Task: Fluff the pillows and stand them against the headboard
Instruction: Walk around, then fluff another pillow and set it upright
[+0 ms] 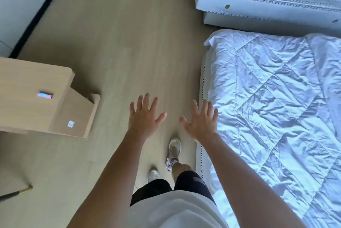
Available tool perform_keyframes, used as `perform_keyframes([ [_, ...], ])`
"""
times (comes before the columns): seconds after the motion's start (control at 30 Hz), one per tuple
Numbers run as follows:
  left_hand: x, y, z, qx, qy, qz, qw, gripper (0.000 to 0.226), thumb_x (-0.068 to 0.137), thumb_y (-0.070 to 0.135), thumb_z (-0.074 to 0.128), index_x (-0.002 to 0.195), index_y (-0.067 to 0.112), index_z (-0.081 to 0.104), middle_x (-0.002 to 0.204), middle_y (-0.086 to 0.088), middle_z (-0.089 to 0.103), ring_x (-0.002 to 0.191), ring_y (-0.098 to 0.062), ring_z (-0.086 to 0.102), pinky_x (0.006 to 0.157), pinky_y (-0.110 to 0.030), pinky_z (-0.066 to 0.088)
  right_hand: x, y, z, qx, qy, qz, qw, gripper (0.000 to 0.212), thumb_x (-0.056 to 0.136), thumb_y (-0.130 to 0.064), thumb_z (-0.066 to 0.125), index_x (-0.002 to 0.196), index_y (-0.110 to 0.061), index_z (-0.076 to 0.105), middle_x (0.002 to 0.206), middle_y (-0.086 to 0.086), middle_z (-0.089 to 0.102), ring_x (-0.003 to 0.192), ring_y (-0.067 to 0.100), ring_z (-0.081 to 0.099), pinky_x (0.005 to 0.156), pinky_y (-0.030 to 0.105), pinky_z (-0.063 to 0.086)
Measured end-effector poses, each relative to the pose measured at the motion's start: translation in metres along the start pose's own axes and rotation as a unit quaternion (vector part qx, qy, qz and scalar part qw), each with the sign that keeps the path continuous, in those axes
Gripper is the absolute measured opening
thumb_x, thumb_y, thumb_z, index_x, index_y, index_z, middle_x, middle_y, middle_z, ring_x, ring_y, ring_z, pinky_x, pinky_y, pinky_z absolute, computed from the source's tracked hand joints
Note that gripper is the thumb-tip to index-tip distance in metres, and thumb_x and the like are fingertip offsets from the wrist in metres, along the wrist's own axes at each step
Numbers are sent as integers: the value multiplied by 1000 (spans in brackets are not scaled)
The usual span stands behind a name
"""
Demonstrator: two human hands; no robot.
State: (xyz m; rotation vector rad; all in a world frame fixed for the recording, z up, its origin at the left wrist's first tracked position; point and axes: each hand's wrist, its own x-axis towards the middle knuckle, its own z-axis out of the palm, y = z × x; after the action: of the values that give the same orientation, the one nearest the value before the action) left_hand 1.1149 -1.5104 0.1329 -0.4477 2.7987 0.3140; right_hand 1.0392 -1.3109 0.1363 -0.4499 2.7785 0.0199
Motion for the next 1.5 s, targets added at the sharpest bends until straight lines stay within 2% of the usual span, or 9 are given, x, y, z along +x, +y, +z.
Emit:
perform_keyframes([
  [0.37,218,62,-58,31,21,55,998,75,99,68,25,160,25,17,169,-12,8,156,-33,8,123,-58,13,199,55,-61,45,8,58,997,91,90,-75,32,161,-22,11,166,22,5,154,38,-3,123,59,3],
  [0.63,332,105,-92,38,0,74,997,76,100,68,22,161,25,12,170,-11,5,156,-33,4,124,-58,10,319,94,-108,54,-10,78,995,92,91,-76,27,162,-23,3,167,21,-2,154,36,-10,123,57,-3],
  [0.87,449,127,-122,46,-8,101,994,77,98,69,21,161,26,12,169,-12,6,156,-33,5,124,-59,12,423,113,-138,68,-12,105,992,91,92,-76,26,162,-23,4,168,18,0,155,37,-6,122,58,-2],
  [1.17,621,139,-178,58,0,139,989,75,99,68,25,160,26,15,169,-13,10,155,-33,11,122,-58,15,581,116,-193,89,13,152,984,87,92,-75,28,160,-23,11,168,11,7,153,38,4,121,58,7],
  [1.5,777,175,-232,60,-11,183,981,76,98,69,27,160,27,17,168,-13,14,154,-33,15,121,-59,17,712,132,-250,115,6,185,976,89,93,-76,28,161,-23,8,168,9,6,154,36,3,122,57,5],
])
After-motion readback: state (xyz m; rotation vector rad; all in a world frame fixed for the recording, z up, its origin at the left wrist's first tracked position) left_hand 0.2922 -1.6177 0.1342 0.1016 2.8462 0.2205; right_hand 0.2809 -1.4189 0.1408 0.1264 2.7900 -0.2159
